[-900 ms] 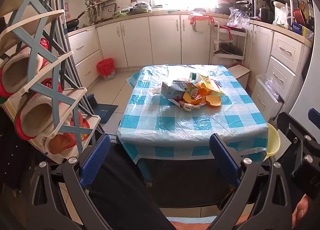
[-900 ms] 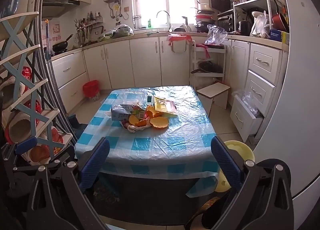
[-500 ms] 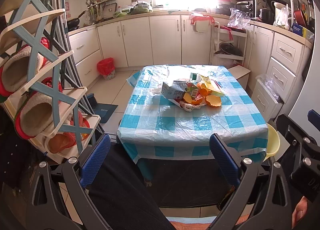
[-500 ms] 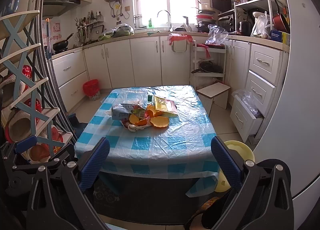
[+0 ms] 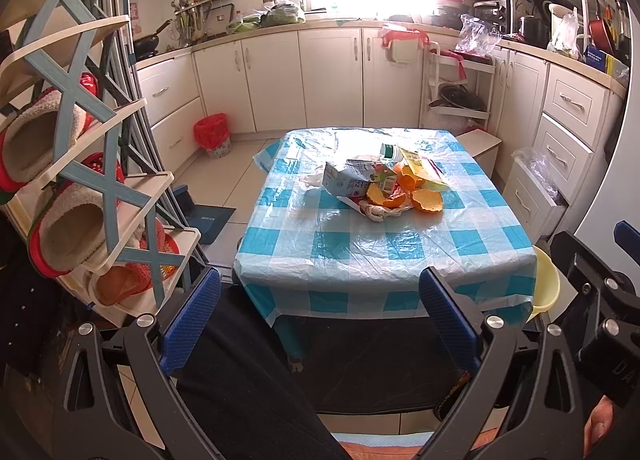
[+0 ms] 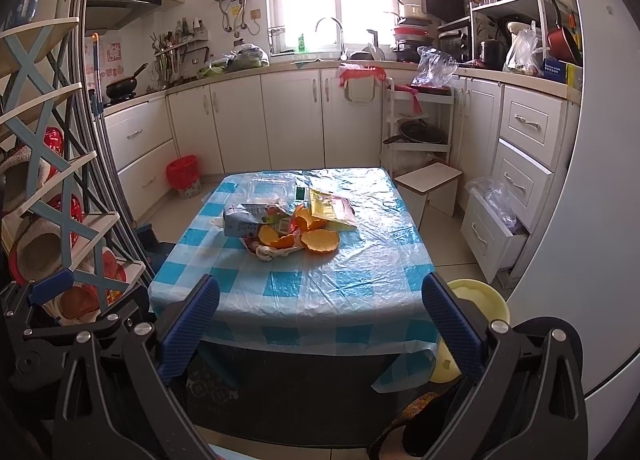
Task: Collect trash
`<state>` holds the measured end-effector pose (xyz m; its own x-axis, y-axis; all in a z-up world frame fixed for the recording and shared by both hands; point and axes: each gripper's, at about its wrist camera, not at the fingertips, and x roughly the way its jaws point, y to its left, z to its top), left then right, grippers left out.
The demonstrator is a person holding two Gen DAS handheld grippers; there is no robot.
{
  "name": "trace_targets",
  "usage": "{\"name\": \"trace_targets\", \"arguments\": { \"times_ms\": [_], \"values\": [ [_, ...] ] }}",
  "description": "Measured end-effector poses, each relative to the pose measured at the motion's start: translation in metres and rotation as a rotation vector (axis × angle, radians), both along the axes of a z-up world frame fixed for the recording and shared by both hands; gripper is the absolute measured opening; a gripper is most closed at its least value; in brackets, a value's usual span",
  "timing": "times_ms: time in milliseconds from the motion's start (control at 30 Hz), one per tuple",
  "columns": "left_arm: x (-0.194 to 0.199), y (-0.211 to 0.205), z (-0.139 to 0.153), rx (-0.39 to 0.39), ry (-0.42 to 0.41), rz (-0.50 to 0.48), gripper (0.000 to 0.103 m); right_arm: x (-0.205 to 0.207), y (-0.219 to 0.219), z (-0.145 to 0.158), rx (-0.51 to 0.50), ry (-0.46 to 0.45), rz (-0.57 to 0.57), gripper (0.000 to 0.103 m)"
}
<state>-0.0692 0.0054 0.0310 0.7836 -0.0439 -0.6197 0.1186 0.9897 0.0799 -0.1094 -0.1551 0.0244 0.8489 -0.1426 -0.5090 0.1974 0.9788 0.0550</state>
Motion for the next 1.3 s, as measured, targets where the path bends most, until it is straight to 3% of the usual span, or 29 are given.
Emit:
{"name": "trace_targets", "arguments": {
  "times_ms": [467,567,733,933,1067,1200,1300],
  "values": [
    [0.007,0.003,-0.007,-0.006,0.017,0.01,0.095,0.006,0.003,-0.007,0.001,0.009,0.004,0.098],
    [0.019,0.005,-0.014,-0.013,0.032,0.018,0.095,0.018,-0.003,-0.01,-0.003,0.045,0.014,0.098],
    [0.05,0.009,-0.023,-0.036,0.063,0.044,0.095,0.042,-0.012,-0.021,0.009,0.122,0.024,0.098],
    [0.098,0.007,-0.037,-0.049,0.092,0.049,0.095,0.081,-0.035,-0.036,0.057,0.116,0.024,0.098],
    [0.133,0.004,-0.046,-0.064,0.105,0.026,0.095,0.11,-0.049,-0.048,0.027,0.135,0.019,0.098],
    [0.164,-0.007,-0.056,-0.043,0.063,-0.041,0.095,0.133,-0.064,-0.061,0.003,0.167,0.011,0.098],
    [0.186,-0.019,-0.063,0.031,-0.022,-0.132,0.095,0.145,-0.071,-0.068,-0.024,0.168,0.003,0.098]
  ]
}}
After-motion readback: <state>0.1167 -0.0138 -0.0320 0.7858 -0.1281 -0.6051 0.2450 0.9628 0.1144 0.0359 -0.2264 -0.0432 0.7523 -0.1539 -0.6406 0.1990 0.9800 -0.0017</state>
